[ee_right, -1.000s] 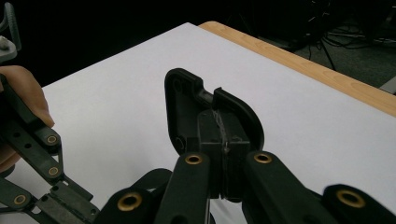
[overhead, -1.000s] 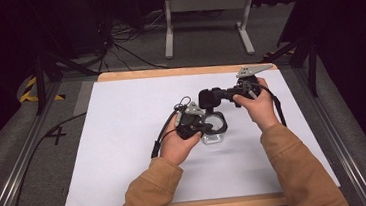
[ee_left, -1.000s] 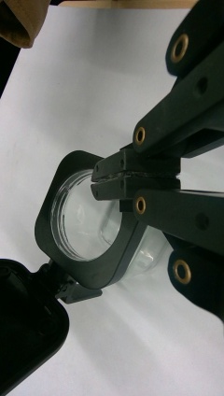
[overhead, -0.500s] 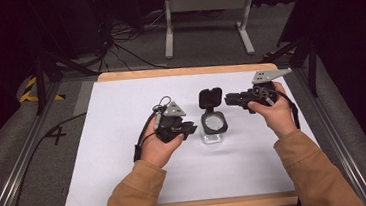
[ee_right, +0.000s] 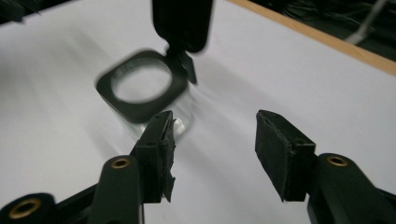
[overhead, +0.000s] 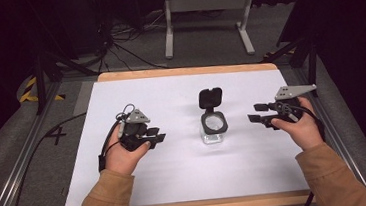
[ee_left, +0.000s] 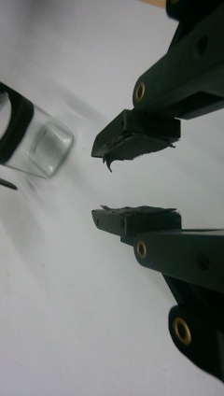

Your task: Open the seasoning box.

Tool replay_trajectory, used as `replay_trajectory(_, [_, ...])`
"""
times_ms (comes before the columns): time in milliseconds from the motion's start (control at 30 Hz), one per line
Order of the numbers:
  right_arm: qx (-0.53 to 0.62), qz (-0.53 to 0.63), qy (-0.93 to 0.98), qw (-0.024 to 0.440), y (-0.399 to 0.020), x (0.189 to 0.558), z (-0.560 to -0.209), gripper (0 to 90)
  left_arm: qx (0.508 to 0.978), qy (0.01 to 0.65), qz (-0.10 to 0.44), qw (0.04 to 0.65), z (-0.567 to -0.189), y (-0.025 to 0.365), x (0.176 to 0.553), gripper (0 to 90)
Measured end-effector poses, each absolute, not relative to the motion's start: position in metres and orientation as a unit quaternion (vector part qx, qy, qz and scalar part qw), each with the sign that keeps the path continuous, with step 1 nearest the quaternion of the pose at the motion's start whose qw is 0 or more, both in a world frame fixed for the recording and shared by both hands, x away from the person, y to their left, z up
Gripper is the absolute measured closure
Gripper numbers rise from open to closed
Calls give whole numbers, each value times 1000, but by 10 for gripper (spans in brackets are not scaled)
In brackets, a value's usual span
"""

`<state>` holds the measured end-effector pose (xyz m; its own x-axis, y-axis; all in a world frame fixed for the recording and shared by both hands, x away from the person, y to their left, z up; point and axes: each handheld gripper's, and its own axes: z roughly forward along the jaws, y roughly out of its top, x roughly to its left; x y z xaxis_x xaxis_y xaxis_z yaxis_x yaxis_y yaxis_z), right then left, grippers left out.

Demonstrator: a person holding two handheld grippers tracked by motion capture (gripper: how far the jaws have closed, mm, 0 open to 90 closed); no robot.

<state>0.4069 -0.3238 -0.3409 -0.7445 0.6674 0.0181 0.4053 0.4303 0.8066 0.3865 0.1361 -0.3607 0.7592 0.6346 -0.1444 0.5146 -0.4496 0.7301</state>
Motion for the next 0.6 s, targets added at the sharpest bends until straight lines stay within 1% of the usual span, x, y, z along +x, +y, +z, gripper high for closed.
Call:
replay_trajectory(100, [347,404,832,158,-340,401,-352,453,851,364,59,373,-367,148,391,612])
replay_trajectory(233, [379,392,824,152,-360,396,-368,453,856,376,60,349,-375,163,395,584])
replay_trajectory(300, [394,394,818,140,-369,394,-376,447,854,377,55,354,-382,170,398,560])
replay_trajectory(367, [404,402,812,124,-374,394,-384,433,849,376,53,367,-389,176,401,496])
replay_trajectory(400, [405,403,811,124,-376,394,-387,433,846,373,54,376,-395,179,403,462])
replay_trajectory(467, [410,395,811,134,-381,395,-399,411,848,369,62,375,-407,184,405,429])
replay_trajectory(500, [411,390,813,135,-382,395,-403,408,848,369,62,375,-407,184,405,425])
replay_trajectory(533, [406,383,816,152,-385,397,-409,407,856,371,64,354,-418,188,408,418])
replay_trajectory(600, [421,372,812,158,-391,399,-418,402,851,381,71,355,-426,191,411,410])
